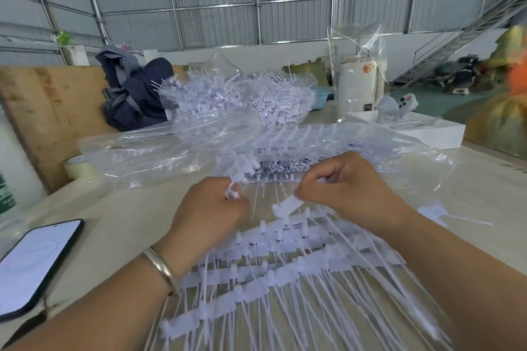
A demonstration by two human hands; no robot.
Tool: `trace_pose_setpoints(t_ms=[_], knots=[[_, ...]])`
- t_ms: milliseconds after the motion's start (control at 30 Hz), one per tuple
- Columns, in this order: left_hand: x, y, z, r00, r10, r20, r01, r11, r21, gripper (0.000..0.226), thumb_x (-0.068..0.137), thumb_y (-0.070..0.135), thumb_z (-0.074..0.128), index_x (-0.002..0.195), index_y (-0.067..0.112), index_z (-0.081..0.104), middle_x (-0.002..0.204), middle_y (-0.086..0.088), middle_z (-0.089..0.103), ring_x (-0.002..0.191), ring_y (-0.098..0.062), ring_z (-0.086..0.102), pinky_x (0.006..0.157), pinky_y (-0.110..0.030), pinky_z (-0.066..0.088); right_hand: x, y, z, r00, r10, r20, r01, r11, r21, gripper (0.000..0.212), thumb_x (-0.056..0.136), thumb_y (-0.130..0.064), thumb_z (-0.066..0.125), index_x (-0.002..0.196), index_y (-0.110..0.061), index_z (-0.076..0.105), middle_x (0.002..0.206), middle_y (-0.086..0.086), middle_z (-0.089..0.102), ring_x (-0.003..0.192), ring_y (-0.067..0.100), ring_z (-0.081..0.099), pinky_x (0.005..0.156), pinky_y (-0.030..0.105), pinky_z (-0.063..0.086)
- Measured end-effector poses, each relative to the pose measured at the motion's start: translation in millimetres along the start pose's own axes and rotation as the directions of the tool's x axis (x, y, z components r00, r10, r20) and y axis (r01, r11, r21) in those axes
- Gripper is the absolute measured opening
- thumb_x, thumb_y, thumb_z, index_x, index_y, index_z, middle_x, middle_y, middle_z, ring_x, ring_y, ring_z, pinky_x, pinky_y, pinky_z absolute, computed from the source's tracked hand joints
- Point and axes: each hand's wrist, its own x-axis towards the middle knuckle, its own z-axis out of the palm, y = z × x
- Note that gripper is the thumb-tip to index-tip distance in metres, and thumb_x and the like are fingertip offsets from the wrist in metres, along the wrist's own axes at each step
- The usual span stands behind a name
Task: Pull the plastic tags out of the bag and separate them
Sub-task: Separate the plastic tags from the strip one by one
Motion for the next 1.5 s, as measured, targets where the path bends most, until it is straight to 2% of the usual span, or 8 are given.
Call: trace_pose_setpoints(t_ms=[167, 333, 567, 800, 900, 1067, 1267, 1500], knots=[[-2, 1, -3, 0.978, -0.049, 0.203, 0.122, 0.922, -0.366, 0.014, 0.073, 0.009, 0.078, 0.073, 0.019, 0.067, 0.053, 0.014, 0.06, 0.043, 0.0, 0.053, 0.04, -0.011, 0.037, 1, -1, 5, 0.993, -0.1, -0.064, 0.1, 0.995, -0.005, 0.03, 0.081, -0.026, 0.074, 0.068, -0.001, 0.062, 0.046, -0.012, 0.036, 0.041, 0.003, 0.031, 0.045, 0.013, 0.027], [0, -1, 1, 0.971, -0.111, 0.212, 0.195, 0.882, -0.429, 0.015, 0.085, 0.014, 0.069, 0.072, 0.021, 0.067, 0.057, 0.005, 0.061, 0.051, -0.011, 0.053, 0.05, -0.022, 0.038, 0, 7, 9, 0.991, -0.131, 0.027, 0.134, 0.966, -0.221, 0.028, 0.09, -0.026, 0.062, 0.07, -0.015, 0.048, 0.046, -0.009, 0.037, 0.044, 0.007, 0.034, 0.048, 0.02, 0.025], [0, -4, 0, 0.966, -0.132, 0.224, 0.23, 0.835, -0.5, 0.013, 0.098, 0.008, 0.047, 0.103, 0.015, 0.056, 0.055, 0.001, 0.054, 0.037, -0.011, 0.035, 0.035, -0.019, 0.027, 0, 7, 11, 0.981, -0.19, 0.044, 0.192, 0.903, -0.383, 0.017, 0.093, -0.016, 0.054, 0.077, -0.01, 0.052, 0.043, -0.008, 0.033, 0.042, 0.011, 0.033, 0.052, 0.019, 0.023], [-2, 7, -3, 0.907, -0.093, 0.412, 0.358, 0.686, -0.633, 0.047, 0.072, 0.06, 0.06, 0.072, 0.014, 0.054, 0.054, 0.003, 0.045, 0.037, -0.009, 0.026, 0.035, -0.017, 0.024, 1, 9, 11, 0.973, -0.221, 0.064, 0.225, 0.86, -0.458, 0.017, 0.094, -0.021, 0.055, 0.079, -0.015, 0.051, 0.041, -0.01, 0.033, 0.043, 0.01, 0.037, 0.062, 0.015, 0.022], [-3, 8, -4, 0.926, -0.044, 0.375, 0.302, 0.681, -0.667, 0.054, 0.06, 0.059, 0.072, 0.083, 0.01, 0.072, 0.056, 0.005, 0.038, 0.04, -0.007, 0.027, 0.035, -0.017, 0.024, 1, 10, 11, 0.972, -0.217, 0.092, 0.234, 0.846, -0.478, 0.015, 0.094, -0.023, 0.056, 0.081, -0.018, 0.053, 0.045, -0.009, 0.038, 0.045, 0.008, 0.037, 0.063, 0.013, 0.021], [-6, 10, -5, 0.95, 0.006, 0.312, 0.19, 0.782, -0.594, 0.029, 0.043, 0.039, 0.085, 0.069, 0.028, 0.076, 0.048, 0.011, 0.036, 0.04, -0.006, 0.031, 0.039, -0.016, 0.027, 2, 11, 11, 0.967, -0.245, 0.07, 0.249, 0.849, -0.467, 0.014, 0.092, -0.027, 0.059, 0.08, -0.02, 0.055, 0.052, -0.001, 0.049, 0.049, 0.014, 0.044, 0.062, 0.014, 0.023], [-5, 9, -5, 0.98, -0.029, 0.197, 0.154, 0.736, -0.659, 0.014, 0.071, 0.017, 0.079, 0.059, 0.019, 0.071, 0.041, 0.01, 0.035, 0.033, -0.006, 0.031, 0.036, -0.012, 0.026, 2, 10, 6, 0.957, -0.286, 0.041, 0.269, 0.83, -0.489, 0.032, 0.09, -0.037, 0.06, 0.07, -0.013, 0.052, 0.045, -0.003, 0.039, 0.042, 0.012, 0.036, 0.048, 0.017, 0.026], [-5, 14, -11, 0.972, -0.012, 0.234, 0.159, 0.766, -0.623, 0.03, 0.048, 0.04, 0.082, 0.067, 0.02, 0.071, 0.046, 0.01, 0.031, 0.037, -0.006, 0.026, 0.036, -0.015, 0.024, 3, 9, -3, 0.976, -0.2, -0.082, 0.178, 0.96, -0.216, 0.043, 0.084, -0.039, 0.067, 0.065, -0.007, 0.046, 0.045, -0.01, 0.033, 0.041, 0.006, 0.029, 0.045, 0.018, 0.026]])
